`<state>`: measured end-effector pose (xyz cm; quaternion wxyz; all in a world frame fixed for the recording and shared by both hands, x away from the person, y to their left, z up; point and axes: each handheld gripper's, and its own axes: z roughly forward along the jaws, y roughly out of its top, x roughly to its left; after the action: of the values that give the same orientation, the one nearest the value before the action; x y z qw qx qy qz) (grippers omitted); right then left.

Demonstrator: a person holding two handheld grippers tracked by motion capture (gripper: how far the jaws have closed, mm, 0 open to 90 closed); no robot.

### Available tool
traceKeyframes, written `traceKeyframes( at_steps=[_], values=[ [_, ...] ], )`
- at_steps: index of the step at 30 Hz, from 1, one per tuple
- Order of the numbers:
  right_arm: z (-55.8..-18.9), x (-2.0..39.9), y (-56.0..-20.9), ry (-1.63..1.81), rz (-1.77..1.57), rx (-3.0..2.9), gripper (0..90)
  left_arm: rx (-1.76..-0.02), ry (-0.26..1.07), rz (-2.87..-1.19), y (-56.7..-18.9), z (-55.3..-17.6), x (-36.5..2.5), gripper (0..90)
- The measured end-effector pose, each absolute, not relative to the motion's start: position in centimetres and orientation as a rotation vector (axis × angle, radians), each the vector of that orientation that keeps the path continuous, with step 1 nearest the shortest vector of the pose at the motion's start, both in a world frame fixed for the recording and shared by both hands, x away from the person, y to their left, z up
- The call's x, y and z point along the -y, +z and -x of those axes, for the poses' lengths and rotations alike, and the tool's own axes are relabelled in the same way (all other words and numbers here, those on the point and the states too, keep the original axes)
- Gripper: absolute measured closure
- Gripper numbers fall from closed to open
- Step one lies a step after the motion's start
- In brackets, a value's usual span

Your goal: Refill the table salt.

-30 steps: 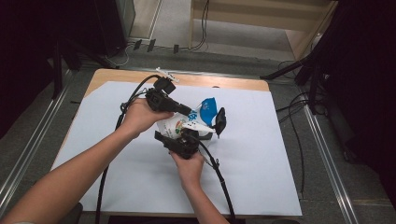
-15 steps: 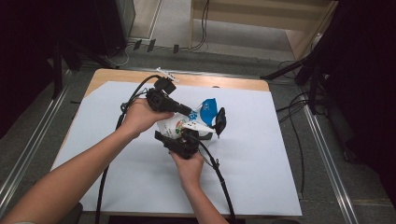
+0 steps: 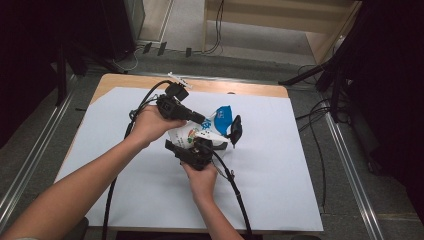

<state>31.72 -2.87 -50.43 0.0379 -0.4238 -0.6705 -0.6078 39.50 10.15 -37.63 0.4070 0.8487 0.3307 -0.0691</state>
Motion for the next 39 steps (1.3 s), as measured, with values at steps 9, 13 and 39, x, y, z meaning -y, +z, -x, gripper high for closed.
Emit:
traceKeyframes(
  at_steps=[9,13,39],
  values=[
    [-31.76,2.87,-50.48,-1.871,1.296,2.044,62.2,-0.837,-0.172,-2.139,-37.60,-39.50,-10.12,90.0],
    [-31.75,2.89,-50.49,-1.873,1.295,2.044,62.2,-0.840,-0.173,-2.137,-37.61,-39.50,-10.10,90.0],
    [-31.71,3.25,-50.39,-1.864,1.309,2.019,62.5,-0.846,-0.189,-2.123,-37.56,-39.57,-9.94,90.0]
  ],
)
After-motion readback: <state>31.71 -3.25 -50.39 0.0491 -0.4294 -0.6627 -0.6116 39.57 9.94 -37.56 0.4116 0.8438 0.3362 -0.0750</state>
